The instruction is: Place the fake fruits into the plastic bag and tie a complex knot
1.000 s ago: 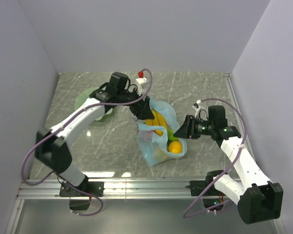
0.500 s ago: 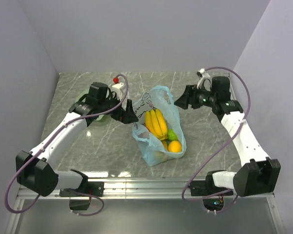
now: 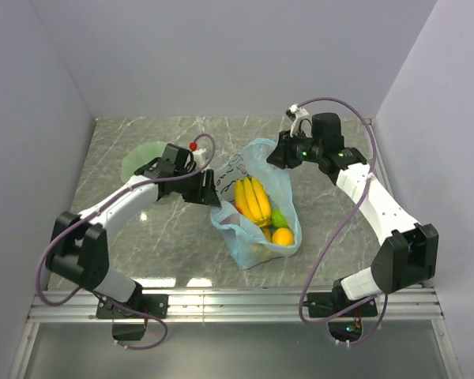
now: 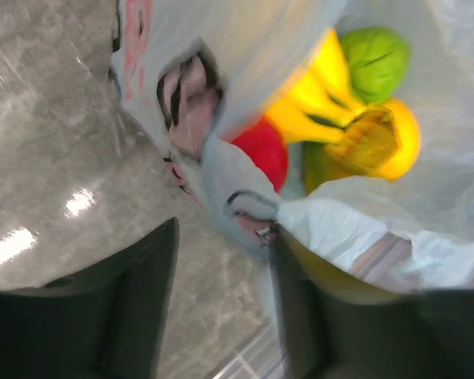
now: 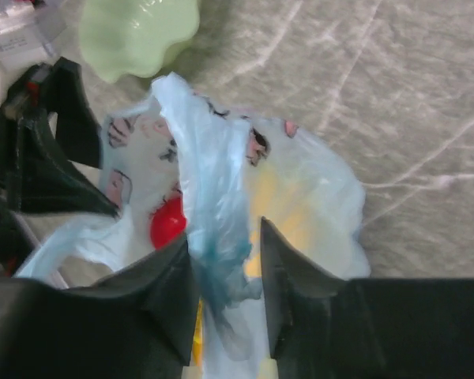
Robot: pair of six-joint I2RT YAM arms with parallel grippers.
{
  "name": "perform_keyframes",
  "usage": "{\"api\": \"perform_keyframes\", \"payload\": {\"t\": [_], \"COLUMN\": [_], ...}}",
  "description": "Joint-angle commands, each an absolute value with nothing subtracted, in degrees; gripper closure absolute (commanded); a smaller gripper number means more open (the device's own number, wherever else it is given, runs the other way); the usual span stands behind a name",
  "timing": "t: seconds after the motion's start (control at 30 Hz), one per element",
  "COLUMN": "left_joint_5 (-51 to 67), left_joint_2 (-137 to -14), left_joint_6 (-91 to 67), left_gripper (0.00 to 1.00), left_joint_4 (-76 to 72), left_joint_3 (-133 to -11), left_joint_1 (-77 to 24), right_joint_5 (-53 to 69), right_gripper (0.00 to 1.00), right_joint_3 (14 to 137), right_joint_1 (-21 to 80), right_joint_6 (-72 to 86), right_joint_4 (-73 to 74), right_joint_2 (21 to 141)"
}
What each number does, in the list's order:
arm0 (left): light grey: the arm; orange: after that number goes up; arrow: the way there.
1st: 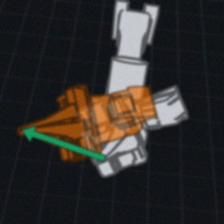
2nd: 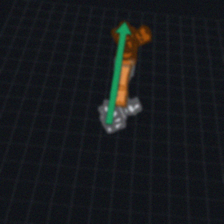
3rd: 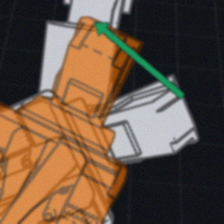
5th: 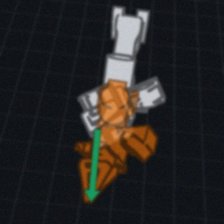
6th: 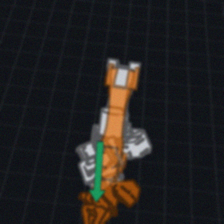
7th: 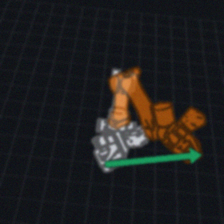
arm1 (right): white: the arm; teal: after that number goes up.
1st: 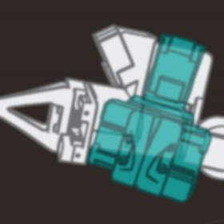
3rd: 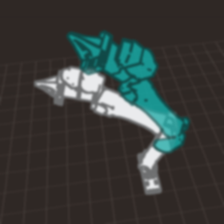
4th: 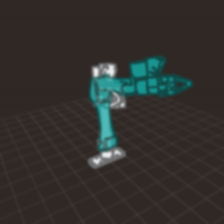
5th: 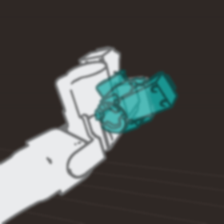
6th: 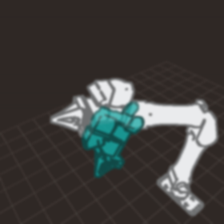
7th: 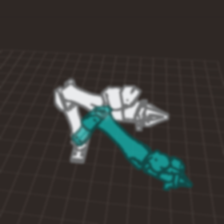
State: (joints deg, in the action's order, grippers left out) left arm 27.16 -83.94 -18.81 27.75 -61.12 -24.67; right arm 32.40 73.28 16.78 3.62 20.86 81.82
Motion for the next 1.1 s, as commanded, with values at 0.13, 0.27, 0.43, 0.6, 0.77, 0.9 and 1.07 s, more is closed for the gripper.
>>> {"api": "perform_keyframes", "payload": {"t": [0.13, 0.27, 0.43, 0.6, 0.77, 0.9, 1.07], "left_joint_5": [28.0, 28.9, 31.9, 38.0, 37.8, 36.3, 38.9], "left_joint_2": [-96.0, -108.5, -120.7, -115.2, -100.1, -92.7, -85.7], "left_joint_6": [-12.5, -5.8, -0.6, -7.5, -13.1, -16.9, -22.0], "left_gripper": [0.99, 1.0, 0.91, 0.36, 0.08, 0.08, 0.06], "left_joint_4": [30.6, 33.1, 38.1, 31.3, 26.5, 28.2, 22.8], "left_joint_3": [-79.2, -96.2, -117.3, -111.4, -98.7, -87.5, -73.2], "left_joint_1": [-24.3, -24.1, -24.0, -20.1, -13.7, -9.7, -9.5], "right_joint_5": [32.6, 36.4, 40.7, 37.9, 37.4, 37.3, 36.9], "right_gripper": [1.0, 1.0, 1.0, 1.0, 1.0, 1.0, 1.0], "right_joint_3": [72.8, 66.6, 57.8, 54.5, 55.0, 55.3, 55.3], "right_joint_1": [14.2, 10.7, 10.3, 10.0, 8.7, 8.4, 8.3], "right_joint_6": [5.0, 7.2, 10.7, 12.8, 14.1, 13.9, 13.9], "right_joint_4": [19.8, 22.8, 27.0, 26.5, 25.1, 24.7, 24.3], "right_joint_2": [74.5, 67.9, 58.2, 54.1, 54.1, 54.1, 53.5]}}
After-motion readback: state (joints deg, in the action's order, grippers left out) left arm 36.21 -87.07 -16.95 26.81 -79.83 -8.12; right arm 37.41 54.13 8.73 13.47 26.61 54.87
